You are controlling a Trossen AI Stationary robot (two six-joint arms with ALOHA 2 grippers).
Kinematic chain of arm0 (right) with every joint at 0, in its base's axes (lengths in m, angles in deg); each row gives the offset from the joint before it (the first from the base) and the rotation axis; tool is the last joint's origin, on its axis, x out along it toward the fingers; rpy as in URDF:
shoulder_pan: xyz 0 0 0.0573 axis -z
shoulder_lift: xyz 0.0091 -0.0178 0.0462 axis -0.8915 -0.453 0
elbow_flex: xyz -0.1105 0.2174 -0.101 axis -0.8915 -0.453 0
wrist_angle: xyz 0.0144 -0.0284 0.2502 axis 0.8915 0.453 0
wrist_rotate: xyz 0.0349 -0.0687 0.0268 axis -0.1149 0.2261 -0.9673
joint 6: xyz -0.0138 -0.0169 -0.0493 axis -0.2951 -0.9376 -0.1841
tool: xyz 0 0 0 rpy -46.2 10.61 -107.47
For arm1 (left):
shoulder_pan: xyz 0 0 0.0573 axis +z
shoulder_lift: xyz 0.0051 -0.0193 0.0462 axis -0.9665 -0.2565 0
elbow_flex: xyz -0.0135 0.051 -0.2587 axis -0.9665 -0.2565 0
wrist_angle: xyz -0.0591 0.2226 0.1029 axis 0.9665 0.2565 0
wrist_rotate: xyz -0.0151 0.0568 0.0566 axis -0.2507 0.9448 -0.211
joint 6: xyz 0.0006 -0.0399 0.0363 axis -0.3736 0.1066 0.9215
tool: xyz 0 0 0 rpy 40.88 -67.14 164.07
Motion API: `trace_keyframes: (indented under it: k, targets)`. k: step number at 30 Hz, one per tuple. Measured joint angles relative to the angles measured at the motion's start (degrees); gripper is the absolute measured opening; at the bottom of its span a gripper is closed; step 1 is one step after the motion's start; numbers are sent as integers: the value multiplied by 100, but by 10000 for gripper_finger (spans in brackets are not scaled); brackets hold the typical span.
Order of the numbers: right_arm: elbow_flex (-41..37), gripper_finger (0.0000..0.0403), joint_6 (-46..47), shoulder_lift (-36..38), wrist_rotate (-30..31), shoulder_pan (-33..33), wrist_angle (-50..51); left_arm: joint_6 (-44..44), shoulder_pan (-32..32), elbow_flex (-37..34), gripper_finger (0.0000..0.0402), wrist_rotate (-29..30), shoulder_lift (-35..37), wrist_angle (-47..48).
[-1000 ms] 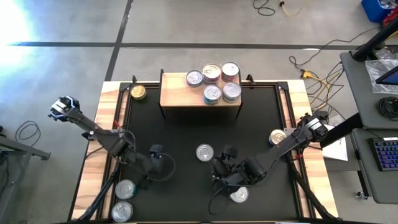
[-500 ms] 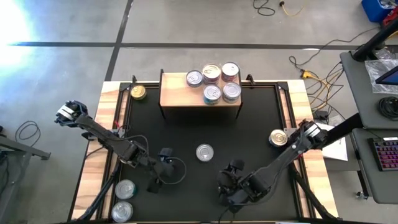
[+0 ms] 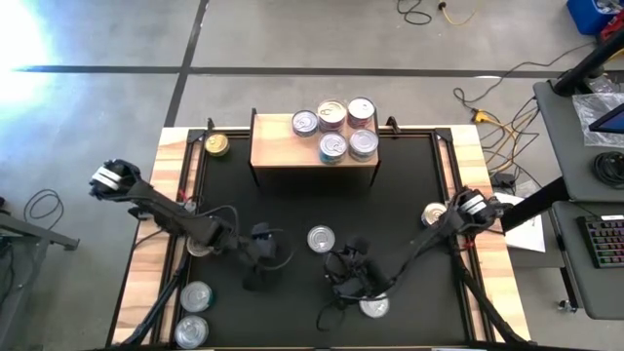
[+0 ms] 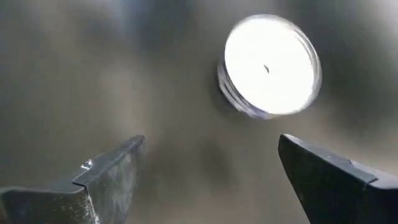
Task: Stack canned seafood by type on shelf
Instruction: Stack the blue tuna can on top of the other blue tuna can on the shelf
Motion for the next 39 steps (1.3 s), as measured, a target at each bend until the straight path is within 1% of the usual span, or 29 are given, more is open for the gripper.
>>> trace_keyframes:
  k: [3,5,7,11,14,18,20,22,25,30,34,39]
  targets:
    - [-283,356,-131,256,-428,91,150,166,442,38,367,-70,-265,51]
    - [-575,353,-169,463,-770,193,237,436,709,150,381,-51,-509,-125]
    - [-832,350,-251,637,-832,280,138,735,925,195,393,-24,-747,-319]
    - [-1263,342,-567,949,-798,478,18,1451,1204,157,398,-44,-1297,-1267]
    - [-1540,337,-915,1010,-805,643,-276,1719,1400,125,398,-188,-1765,-2119]
    - [-1809,336,-1449,909,-1281,870,-902,2097,1656,237,399,-253,-2320,-2854]
    - [-1892,338,-1588,799,-1375,958,-1041,2257,1765,349,400,-389,-2564,-3075]
    - [-1907,340,-1671,728,-1373,1045,-1066,2294,1849,408,400,-551,-2729,-3220]
    - [-1914,342,-1752,715,-1333,1211,-1250,2261,1923,425,400,-811,-2997,-3732]
    - [-1995,335,-2395,666,-1456,1438,-2277,1940,1915,435,400,-985,-3539,-4962]
    - [-1995,329,-2654,554,-1667,1545,-2331,1838,1879,582,401,-969,-3829,-5233]
    - [-2014,336,-2678,534,-1666,1539,-2166,1725,1834,740,401,-969,-3868,-5286]
